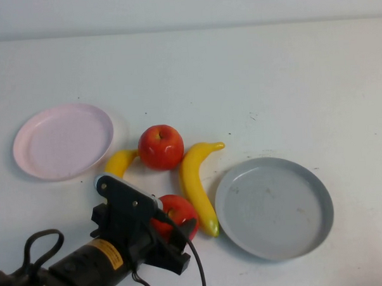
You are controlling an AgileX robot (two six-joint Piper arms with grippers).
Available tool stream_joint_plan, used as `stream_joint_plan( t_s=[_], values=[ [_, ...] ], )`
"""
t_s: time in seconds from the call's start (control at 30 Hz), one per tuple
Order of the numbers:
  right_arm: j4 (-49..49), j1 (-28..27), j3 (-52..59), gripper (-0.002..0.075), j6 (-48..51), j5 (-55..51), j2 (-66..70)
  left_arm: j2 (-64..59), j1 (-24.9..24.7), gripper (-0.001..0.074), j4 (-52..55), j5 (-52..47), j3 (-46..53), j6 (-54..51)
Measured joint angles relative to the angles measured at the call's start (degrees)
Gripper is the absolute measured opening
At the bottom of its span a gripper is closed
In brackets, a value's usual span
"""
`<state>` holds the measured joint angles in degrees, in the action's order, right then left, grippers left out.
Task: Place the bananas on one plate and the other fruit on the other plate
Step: Put one type of fruit in the left plate
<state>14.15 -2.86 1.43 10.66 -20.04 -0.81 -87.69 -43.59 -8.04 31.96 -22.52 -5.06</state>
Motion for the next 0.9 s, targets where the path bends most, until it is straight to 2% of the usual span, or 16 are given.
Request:
stream_joint_plan(
  t_s=[0.27,0.47,0.57,0.67,0.9],
  values=[
    [0.00,0.00,0.00,-0.0018,0.00,0.00,0.00,1.00,0.00,0.0568,0.35,-1.33,-0.04,-3.64],
    [0.00,0.00,0.00,-0.0018,0.00,0.00,0.00,9.06,0.00,0.0568,-1.33,-3.18,-0.04,-5.64],
    [0.00,0.00,0.00,-0.0018,0.00,0.00,0.00,12.89,1.75,0.0568,-3.54,-2.89,-0.04,-8.57],
    [0.00,0.00,0.00,-0.0018,0.00,0.00,0.00,14.42,7.95,0.0568,-5.20,-4.83,-1.31,-9.51],
    [0.00,0.00,0.00,-0.0018,0.00,0.00,0.00,11.30,30.38,0.0568,-6.01,-16.82,-11.56,-7.51]
  ],
)
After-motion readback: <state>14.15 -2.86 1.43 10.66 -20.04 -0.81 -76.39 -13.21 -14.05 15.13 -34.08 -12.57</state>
